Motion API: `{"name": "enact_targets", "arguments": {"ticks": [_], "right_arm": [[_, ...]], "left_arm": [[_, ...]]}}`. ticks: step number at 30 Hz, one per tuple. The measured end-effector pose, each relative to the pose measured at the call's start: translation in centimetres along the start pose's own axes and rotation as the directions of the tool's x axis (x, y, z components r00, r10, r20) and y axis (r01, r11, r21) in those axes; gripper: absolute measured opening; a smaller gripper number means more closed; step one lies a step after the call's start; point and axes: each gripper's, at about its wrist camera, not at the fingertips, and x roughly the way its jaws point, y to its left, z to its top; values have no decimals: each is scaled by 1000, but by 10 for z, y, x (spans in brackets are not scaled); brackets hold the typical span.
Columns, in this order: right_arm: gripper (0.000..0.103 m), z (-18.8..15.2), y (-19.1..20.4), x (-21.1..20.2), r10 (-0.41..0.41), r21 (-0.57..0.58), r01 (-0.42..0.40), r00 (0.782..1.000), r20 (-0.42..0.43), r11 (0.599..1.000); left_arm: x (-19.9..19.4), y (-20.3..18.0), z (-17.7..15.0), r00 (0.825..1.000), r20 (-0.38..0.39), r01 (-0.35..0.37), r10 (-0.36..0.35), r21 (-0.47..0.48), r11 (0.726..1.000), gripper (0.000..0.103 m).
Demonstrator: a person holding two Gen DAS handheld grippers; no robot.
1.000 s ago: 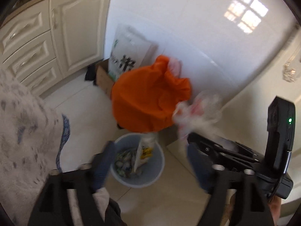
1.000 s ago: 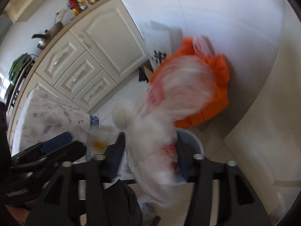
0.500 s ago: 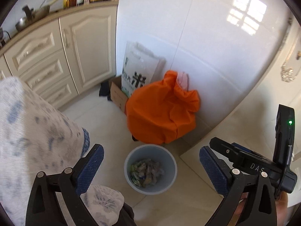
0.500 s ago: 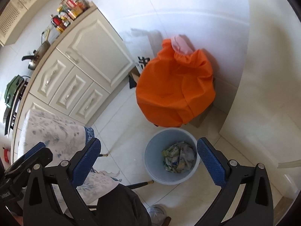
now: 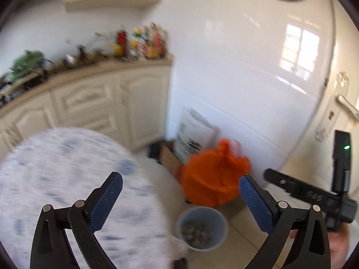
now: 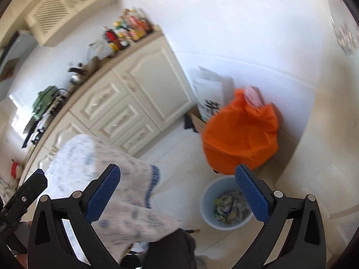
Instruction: Collect trash
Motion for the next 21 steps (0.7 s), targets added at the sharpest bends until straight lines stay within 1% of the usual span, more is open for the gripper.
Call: {"name": "enact_targets", "arguments": {"ticks": [3, 5, 7, 10, 12, 16, 17, 19, 21], "right_arm": [[103, 1, 40, -14, 36, -50, -35, 999, 26, 998], [103, -1, 70, -23, 66, -93, -62, 997, 42, 994], [103, -5, 107, -34, 100, -156, -90, 993, 58, 984], [103, -13, 154, -47, 142, -233, -119, 986, 83, 965], [103, -21, 188, -55, 171, -277, -137, 980, 102, 951], [103, -38, 244, -66, 204, -358, -147, 971, 125, 922], [103, -44, 256, -68, 210, -378, -147, 969, 129, 914], [103, -57, 278, -74, 218, -428, -144, 967, 129, 892], [103, -71, 297, -80, 227, -474, -140, 965, 133, 869]], "left_arm": [[-46, 29, -7, 996, 66, -65, 66, -17, 998, 102], [-79, 50, -12, 987, 113, -111, 114, -33, 993, 102], [-115, 71, -17, 974, 159, -156, 163, -53, 986, 102], [-157, 94, -31, 952, 206, -210, 225, -89, 974, 102], [-190, 111, -42, 930, 235, -263, 284, -118, 958, 102], [-238, 132, -69, 876, 257, -373, 408, -175, 911, 102], [-243, 129, -75, 867, 257, -388, 427, -189, 902, 102], [-262, 137, -91, 848, 246, -421, 469, -224, 879, 102], [-276, 140, -106, 835, 231, -443, 500, -255, 859, 102]]}}
